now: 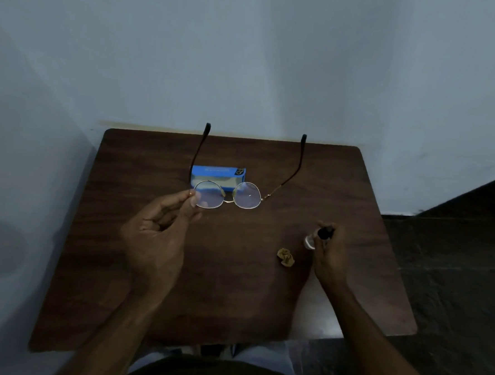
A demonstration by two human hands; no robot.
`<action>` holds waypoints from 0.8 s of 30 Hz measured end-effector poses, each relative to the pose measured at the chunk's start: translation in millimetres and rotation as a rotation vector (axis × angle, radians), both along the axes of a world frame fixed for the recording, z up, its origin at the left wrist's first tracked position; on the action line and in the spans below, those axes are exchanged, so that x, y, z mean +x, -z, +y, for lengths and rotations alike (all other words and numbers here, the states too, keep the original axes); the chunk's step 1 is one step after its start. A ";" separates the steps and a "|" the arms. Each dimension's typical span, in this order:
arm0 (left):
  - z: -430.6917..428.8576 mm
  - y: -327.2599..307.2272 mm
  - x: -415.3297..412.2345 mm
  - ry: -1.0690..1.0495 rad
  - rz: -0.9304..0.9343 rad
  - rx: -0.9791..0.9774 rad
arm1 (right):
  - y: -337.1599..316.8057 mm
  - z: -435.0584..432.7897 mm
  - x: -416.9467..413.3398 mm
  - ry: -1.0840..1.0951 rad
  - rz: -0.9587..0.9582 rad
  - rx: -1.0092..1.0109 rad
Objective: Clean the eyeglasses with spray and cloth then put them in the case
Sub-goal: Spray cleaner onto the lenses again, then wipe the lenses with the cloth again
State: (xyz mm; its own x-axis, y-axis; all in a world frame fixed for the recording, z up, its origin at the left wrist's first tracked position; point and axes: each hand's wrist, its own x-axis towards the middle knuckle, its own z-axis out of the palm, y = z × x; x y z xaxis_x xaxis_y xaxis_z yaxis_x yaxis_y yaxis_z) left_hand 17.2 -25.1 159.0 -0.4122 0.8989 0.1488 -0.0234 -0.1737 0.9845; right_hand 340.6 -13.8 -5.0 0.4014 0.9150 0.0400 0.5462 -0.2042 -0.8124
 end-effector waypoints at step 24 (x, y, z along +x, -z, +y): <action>-5.5 3.3 8.3 0.028 -0.065 -0.031 | 34.5 -32.8 -57.3 -0.301 -0.501 -0.224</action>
State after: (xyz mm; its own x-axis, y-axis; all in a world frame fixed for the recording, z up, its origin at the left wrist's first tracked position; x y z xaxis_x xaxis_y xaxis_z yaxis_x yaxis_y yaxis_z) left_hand 25.5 -30.6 155.6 -0.3947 0.9139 0.0949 -0.0914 -0.1418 0.9857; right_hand 283.3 -46.6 -39.5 0.1072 0.9930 -0.0487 0.9099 -0.1177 -0.3978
